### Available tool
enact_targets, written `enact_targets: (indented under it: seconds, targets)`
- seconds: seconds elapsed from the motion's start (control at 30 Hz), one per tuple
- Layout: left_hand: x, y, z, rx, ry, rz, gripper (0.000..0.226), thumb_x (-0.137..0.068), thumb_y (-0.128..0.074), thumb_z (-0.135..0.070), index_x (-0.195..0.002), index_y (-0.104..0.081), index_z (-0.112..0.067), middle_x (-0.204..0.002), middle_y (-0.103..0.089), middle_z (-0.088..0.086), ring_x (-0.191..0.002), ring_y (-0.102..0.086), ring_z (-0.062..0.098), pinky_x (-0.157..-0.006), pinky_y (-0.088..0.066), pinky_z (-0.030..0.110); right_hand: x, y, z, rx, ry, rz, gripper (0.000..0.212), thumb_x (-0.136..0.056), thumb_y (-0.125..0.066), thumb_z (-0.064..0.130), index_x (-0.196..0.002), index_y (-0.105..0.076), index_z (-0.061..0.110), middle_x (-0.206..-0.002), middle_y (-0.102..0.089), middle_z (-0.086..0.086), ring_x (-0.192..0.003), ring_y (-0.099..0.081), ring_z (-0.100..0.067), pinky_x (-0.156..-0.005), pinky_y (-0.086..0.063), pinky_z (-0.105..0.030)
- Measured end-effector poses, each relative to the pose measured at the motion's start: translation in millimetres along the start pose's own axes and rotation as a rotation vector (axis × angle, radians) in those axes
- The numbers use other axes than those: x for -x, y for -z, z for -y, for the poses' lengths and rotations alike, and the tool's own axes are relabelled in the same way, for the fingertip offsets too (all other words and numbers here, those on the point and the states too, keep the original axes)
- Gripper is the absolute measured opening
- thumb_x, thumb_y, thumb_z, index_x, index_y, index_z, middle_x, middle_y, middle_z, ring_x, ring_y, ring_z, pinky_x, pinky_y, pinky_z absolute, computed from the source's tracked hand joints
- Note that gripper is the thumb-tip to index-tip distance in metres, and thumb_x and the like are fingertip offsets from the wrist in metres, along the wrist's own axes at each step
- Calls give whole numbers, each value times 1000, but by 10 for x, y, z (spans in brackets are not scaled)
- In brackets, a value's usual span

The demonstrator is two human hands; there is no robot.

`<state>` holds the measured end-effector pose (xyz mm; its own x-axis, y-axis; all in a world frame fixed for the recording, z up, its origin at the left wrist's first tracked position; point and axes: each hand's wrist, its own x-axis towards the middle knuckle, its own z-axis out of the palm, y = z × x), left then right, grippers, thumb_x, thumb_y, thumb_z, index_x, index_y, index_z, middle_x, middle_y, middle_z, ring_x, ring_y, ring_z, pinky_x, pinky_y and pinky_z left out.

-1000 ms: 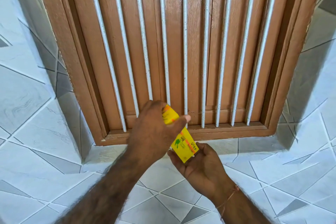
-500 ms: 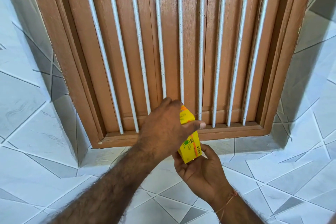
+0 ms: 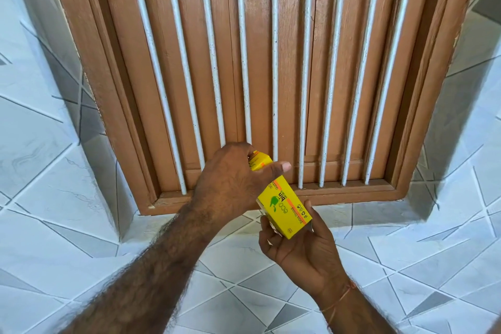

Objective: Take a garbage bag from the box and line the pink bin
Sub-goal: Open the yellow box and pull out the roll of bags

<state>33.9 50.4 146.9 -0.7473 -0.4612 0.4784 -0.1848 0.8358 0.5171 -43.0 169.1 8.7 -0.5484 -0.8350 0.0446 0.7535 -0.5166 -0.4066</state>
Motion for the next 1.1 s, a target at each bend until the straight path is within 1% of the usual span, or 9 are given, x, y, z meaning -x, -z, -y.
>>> enact_targets:
  seconds: [0.1, 0.2, 0.4, 0.57, 0.7, 0.9, 0.97, 1.03, 1.1]
  targets:
    - [9, 8, -8, -73, 11, -23, 60, -66, -54, -82, -73, -57, -22, -71, -57, 1, -69, -57, 16, -54, -37, 28, 15, 28, 1, -50, -30, 22, 53, -72, -76, 40, -112, -68, 6, -127, -61, -23, -114, -56, -42, -91, -46, -56]
    - [8, 24, -21, -90, 18, -43, 56, -67, -58, -78, -76, -56, -23, -76, -57, -1, -72, -55, 14, -52, -35, 27, 6, 73, 0, -124, -41, -7, 54, -85, -55, 46, -115, -65, 3, -131, -59, -23, -126, -50, -42, -93, -44, -60]
    - [3, -13, -24, -49, 62, -39, 55, -67, -60, -76, -77, -58, -22, -78, -59, -1, -73, -57, 14, -56, -39, 27, -58, 104, -86, -76, -20, -42, 61, -61, -80, 45, -109, -68, 10, -111, -67, -18, -98, -58, -36, -96, -39, -65]
    - [-2, -31, -31, -9, 97, -54, 55, -68, -61, -75, -78, -59, -21, -77, -60, -1, -69, -55, 8, -53, -38, 25, -131, 144, -74, -27, -26, -161, 61, -79, -50, 68, -96, -75, 15, -94, -71, -13, -87, -56, -31, -105, -30, -62]
    - [0, -39, -38, -5, 109, -100, 55, -68, -60, -76, -82, -59, -23, -77, -59, -2, -67, -52, 6, -51, -35, 23, -178, 101, -111, -24, -10, -191, 64, -78, -46, 72, -89, -77, 17, -87, -71, -11, -85, -56, -29, -103, -33, -60]
    - [30, 10, -169, -112, -55, -94, 55, -65, -60, -77, -87, -54, -27, -83, -52, -8, -78, -54, 12, -65, -45, 30, -205, 33, -157, -84, -54, -203, 61, -82, -51, 64, -90, -76, 9, -95, -72, -20, -92, -64, -39, -88, -47, -57]
    - [18, 49, -193, -113, -73, -109, 56, -66, -60, -77, -89, -53, -26, -85, -51, -8, -79, -53, 13, -67, -45, 31, -175, 33, -137, -125, -49, -182, 52, -81, -60, 52, -92, -75, 3, -99, -71, -25, -89, -67, -43, -79, -55, -54]
    - [-5, 118, -166, -58, -36, -128, 54, -66, -62, -74, -88, -54, -25, -85, -54, -6, -78, -54, 14, -67, -46, 32, -143, 86, -94, -158, -32, -177, 46, -64, -82, 30, -96, -72, -1, -100, -70, -27, -84, -68, -44, -67, -60, -46]
    - [-57, 171, -4, 74, 28, -158, 53, -67, -67, -70, -82, -59, -20, -79, -60, 2, -73, -58, 19, -64, -48, 35, -109, 159, -28, -141, -7, -206, 72, -39, -94, 14, -104, -67, -1, -100, -69, -28, -81, -68, -42, -54, -59, -36]
